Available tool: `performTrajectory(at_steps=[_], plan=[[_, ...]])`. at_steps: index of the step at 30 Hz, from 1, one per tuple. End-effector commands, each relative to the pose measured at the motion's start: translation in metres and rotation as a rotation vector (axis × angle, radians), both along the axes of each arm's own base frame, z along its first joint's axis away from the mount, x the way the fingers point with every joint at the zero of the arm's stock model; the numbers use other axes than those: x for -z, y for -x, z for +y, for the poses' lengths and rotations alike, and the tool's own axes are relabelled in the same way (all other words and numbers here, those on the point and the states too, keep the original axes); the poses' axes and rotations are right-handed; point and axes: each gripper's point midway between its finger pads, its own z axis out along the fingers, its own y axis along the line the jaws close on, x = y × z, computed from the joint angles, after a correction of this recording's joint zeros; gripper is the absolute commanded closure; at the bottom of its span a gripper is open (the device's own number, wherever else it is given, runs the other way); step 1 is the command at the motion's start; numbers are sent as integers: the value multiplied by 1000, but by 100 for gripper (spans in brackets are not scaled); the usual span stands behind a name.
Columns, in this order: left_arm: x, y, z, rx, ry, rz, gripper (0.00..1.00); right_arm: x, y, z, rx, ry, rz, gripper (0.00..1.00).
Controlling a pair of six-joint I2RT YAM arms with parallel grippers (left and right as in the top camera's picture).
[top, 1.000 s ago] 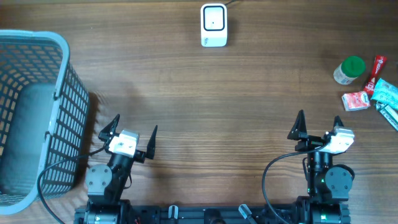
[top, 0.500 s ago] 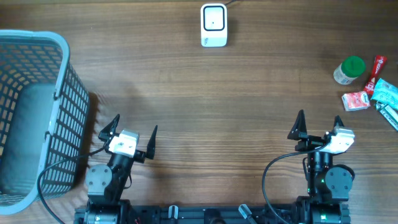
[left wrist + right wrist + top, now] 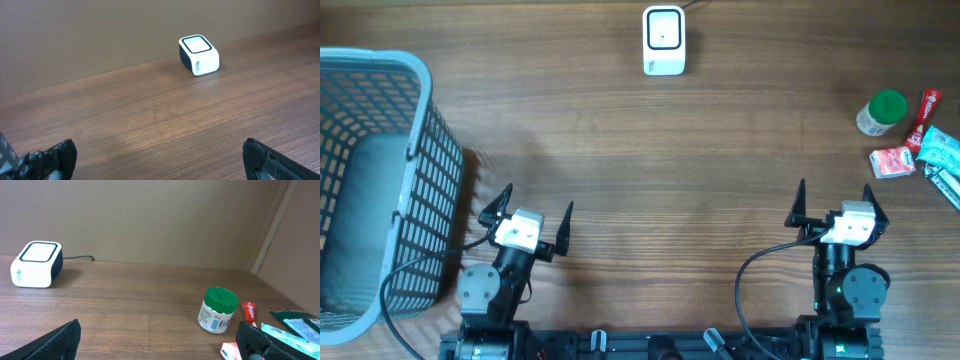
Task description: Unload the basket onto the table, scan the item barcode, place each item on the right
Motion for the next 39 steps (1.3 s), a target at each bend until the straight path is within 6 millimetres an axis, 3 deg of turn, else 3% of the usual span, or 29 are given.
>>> performTrajectory(at_steps=[1,10,14,39], plan=[[1,1,-3,15,7,2,0,1,0,-4,18,19,6,0],[-2,1,-3,14,8,-12,0,1,0,-4,18,19,6,0],[-15,4,-3,15,10,-69,0,1,0,-4,18,19,6,0],[-14,1,10,-39,8,-70,0,1,0,-4,18,18,6,0]])
